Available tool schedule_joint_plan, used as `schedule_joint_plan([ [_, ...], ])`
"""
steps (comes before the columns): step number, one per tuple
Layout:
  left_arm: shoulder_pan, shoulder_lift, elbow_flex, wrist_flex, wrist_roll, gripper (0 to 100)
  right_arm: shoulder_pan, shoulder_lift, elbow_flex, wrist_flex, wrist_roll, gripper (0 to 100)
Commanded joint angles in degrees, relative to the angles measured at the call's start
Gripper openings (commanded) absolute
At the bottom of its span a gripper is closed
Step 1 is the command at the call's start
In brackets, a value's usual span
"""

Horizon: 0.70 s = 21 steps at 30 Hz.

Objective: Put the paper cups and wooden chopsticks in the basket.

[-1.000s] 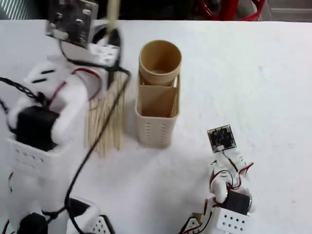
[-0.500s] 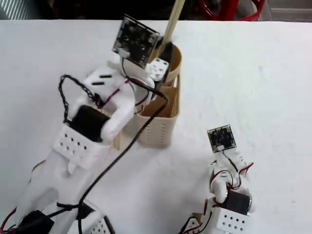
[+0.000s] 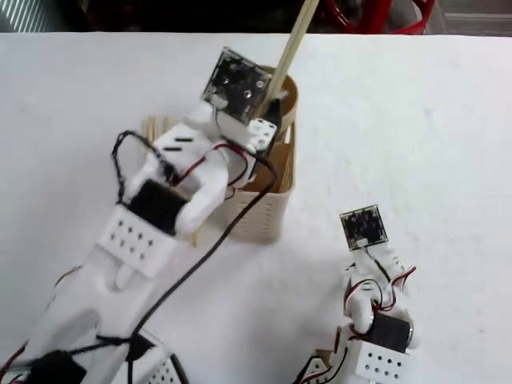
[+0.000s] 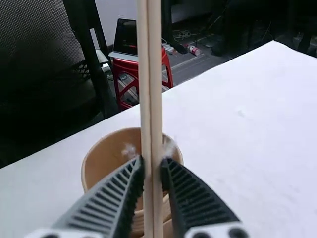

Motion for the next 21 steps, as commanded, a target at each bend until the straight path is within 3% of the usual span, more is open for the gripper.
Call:
schedule_joint_plan([
  [1, 0.5, -6.2, 1.8, -0.8, 0.4, 10, 0.2, -0.3, 0.5, 0.2, 0.3, 5.7],
  [13, -0.7, -13.1, 7.4, -0.8, 0.4, 10, 0.2, -0.3, 0.5, 0.2, 0.3, 5.7],
  [17, -5.8, -13.1, 6.9, -0.7, 0.4, 10, 0.2, -0.3, 0.5, 0.2, 0.3, 5.7],
  [21, -16.4, -17.5, 5.7, -0.7, 0.8, 5, 0.2, -0.3, 0.5, 0.2, 0.3, 5.7],
])
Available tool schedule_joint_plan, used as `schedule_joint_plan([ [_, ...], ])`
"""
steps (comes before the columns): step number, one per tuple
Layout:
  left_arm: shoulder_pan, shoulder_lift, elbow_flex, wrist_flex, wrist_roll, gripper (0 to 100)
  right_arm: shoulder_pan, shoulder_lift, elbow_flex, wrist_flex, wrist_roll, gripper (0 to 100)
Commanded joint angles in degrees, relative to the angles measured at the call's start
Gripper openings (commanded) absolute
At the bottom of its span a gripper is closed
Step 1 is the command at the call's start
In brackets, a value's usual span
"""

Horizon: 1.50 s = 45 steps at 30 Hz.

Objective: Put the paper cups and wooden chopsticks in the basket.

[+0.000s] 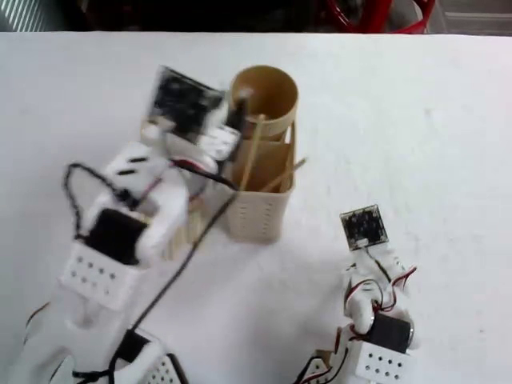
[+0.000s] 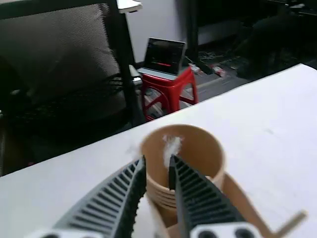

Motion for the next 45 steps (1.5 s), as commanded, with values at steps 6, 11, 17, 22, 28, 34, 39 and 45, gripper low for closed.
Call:
schedule_joint_plan([
  [6, -20.4, -8.5, -1.7, 6.2, 0.8, 4, 0.2, -0.3, 0.5, 0.2, 0.3, 5.7],
  [11, -28.2, 5.6, 2.8, 8.0, 1.2, 12, 0.2, -0.3, 0.5, 0.2, 0.3, 5.7],
  [17, -26.7, 28.3, 2.6, 8.4, 0.9, 10, 0.2, -0.3, 0.5, 0.2, 0.3, 5.7],
  [22, -25.3, 39.1, -2.0, 8.4, 0.9, 5, 0.2, -0.3, 0.5, 0.2, 0.3, 5.7],
  [28, -26.2, 48.0, -6.2, 8.5, -1.7, 8, 0.2, -0.3, 0.5, 0.2, 0.3, 5.7],
  [34, -26.6, 57.1, -16.4, 13.4, -3.5, 14, 0.2, -0.3, 0.5, 0.2, 0.3, 5.7],
  [39, -27.3, 60.5, -20.1, 15.4, -3.7, 15, 0.2, -0.3, 0.5, 0.2, 0.3, 5.7],
  [45, -28.3, 61.5, -20.4, 15.2, -3.7, 15, 0.2, -0.3, 0.5, 0.2, 0.3, 5.7],
])
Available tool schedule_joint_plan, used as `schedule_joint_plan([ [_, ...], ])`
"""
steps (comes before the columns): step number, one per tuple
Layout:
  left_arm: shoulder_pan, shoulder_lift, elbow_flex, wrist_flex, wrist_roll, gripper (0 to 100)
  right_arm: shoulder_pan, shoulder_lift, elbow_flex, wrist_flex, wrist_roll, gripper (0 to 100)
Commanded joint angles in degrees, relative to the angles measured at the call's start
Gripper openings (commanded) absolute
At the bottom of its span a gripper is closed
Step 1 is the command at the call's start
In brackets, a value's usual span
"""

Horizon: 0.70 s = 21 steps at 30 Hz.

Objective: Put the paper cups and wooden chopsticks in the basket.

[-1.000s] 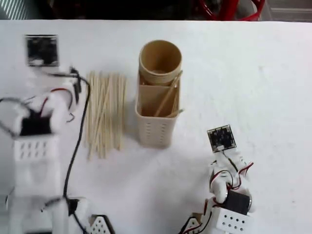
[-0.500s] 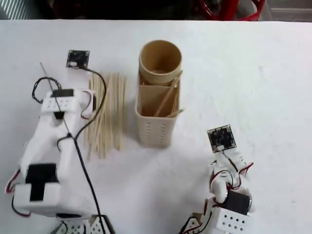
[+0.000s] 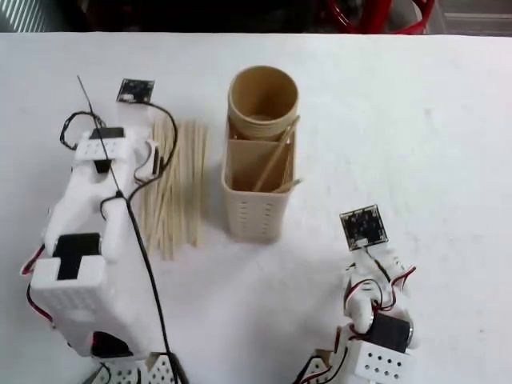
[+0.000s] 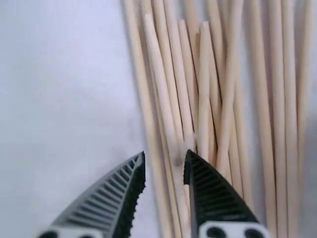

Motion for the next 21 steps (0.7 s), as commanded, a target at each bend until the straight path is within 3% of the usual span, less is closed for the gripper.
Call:
schedule_joint_plan([
  [1, -1.0, -0.2, -2.7, -0.4, -0.5, 15, 0.2, -0.3, 0.5, 0.2, 0.3, 5.7],
  [21, -0.6, 1.8, -2.4, -0.7, -0.6, 15, 0.2, -0.3, 0.5, 0.2, 0.3, 5.7],
])
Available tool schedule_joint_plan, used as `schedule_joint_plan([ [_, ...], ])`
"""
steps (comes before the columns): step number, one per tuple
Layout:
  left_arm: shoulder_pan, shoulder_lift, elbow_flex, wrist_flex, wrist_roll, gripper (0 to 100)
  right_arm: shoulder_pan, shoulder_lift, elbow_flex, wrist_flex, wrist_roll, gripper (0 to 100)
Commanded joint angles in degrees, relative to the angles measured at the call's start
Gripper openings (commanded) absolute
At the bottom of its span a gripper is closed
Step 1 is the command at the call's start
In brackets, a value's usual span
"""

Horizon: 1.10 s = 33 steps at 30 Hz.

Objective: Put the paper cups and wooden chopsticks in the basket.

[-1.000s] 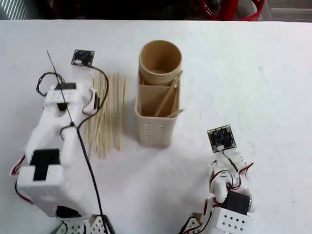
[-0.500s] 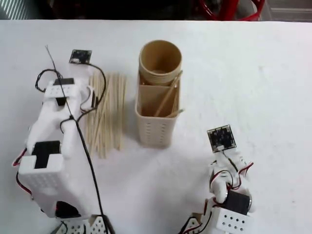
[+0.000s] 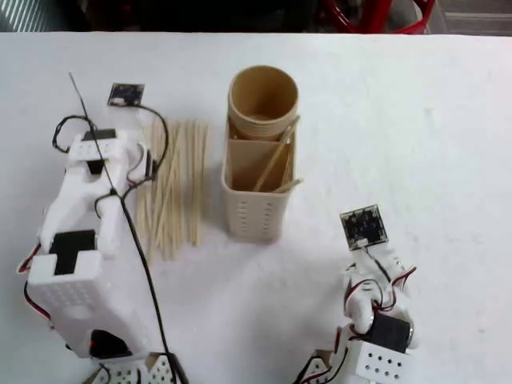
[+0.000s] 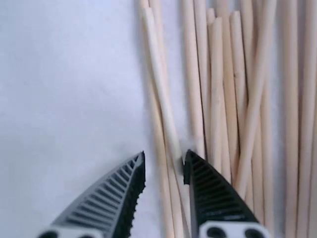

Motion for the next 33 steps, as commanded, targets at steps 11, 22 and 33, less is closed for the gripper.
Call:
schedule_joint_plan([
  [11, 5.8, -0.2, -2.5, -0.8, -4.0, 10, 0.2, -0.3, 0.5, 0.2, 0.3, 5.7],
  [22, 2.2, 0.2, -2.1, -0.2, -4.0, 11, 0.2, -0.3, 0.5, 0.2, 0.3, 5.7],
  [33, 2.0, 9.5, -13.5, 10.2, -1.8, 12, 0.2, -0.3, 0.5, 0.2, 0.3, 5.7],
])
